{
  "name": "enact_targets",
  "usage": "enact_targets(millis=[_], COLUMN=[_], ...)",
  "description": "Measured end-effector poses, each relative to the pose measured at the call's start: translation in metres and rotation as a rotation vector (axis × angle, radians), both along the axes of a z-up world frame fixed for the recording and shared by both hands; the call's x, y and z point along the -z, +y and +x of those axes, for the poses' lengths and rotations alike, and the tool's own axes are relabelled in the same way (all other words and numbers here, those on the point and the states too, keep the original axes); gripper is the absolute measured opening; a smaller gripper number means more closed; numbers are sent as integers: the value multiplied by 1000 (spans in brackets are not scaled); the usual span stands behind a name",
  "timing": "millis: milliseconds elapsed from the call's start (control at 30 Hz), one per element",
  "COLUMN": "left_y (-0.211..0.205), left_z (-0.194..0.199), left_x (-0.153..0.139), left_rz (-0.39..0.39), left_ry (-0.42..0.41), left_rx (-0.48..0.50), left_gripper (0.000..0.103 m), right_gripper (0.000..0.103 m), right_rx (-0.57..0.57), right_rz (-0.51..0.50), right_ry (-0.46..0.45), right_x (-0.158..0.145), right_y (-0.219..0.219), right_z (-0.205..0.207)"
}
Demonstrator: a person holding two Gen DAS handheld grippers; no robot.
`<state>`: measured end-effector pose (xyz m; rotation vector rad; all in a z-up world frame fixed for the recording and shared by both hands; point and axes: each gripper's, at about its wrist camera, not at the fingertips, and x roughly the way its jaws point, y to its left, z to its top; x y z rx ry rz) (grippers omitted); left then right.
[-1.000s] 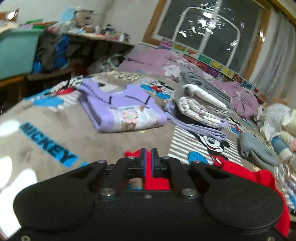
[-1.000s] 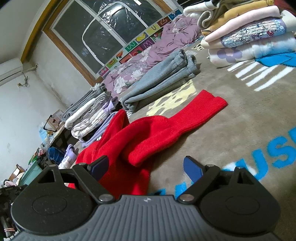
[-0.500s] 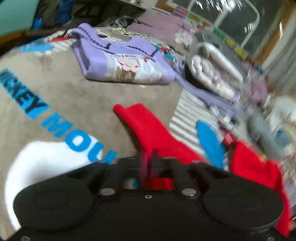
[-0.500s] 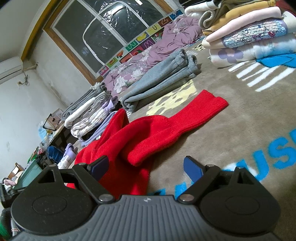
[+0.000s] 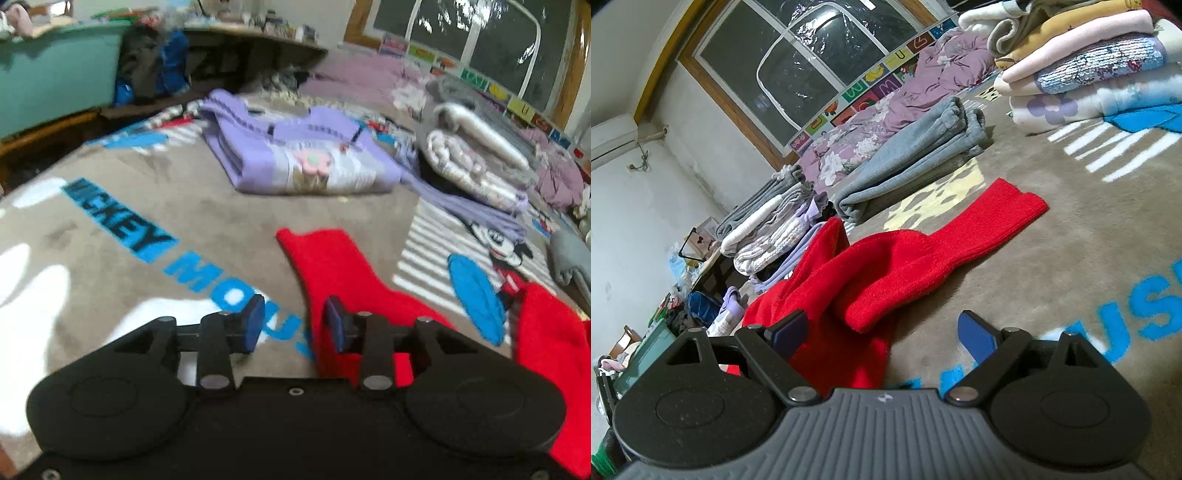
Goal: Fold clothes
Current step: 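Grasp the other red sleeve with the right gripper and lift it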
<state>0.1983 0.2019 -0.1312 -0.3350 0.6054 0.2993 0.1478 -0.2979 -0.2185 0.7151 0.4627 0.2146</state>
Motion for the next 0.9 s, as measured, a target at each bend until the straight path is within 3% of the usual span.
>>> enact_targets(millis=[67, 167, 267, 400, 533, 600, 700, 900], left_y=[-12, -31, -50, -69, -74, -69, -64, -66], left_z=[-13, -29, -38, -40, -42, -39, -38, -35], left_x=[-8, -13, -7, 26, 37, 38, 43, 38], left_rz=[-11, -130, -240, -330, -329, -366, -421, -406], left_ry=[-44, -134, -203, -161, -175, -184, -200, -178], left_rx=[11, 77, 167, 246, 273, 271, 264, 306], left_gripper=[45, 60, 67, 69, 72, 72, 72, 74], right_gripper=[87, 84, 80, 72, 62, 60, 61, 66], right_rx=[2, 13, 40, 66, 92, 104, 114, 154], right_rz=[12, 66, 140, 217, 295, 324, 306, 300], right_ry=[-2, -8, -12, 3, 19, 26, 51, 121], right_x=[0, 1, 5, 10, 16, 18, 16, 8], right_y=[-2, -9, -21, -34, -48, -53, -49, -41], right_z=[0, -2, -2, 3, 8, 11, 16, 32])
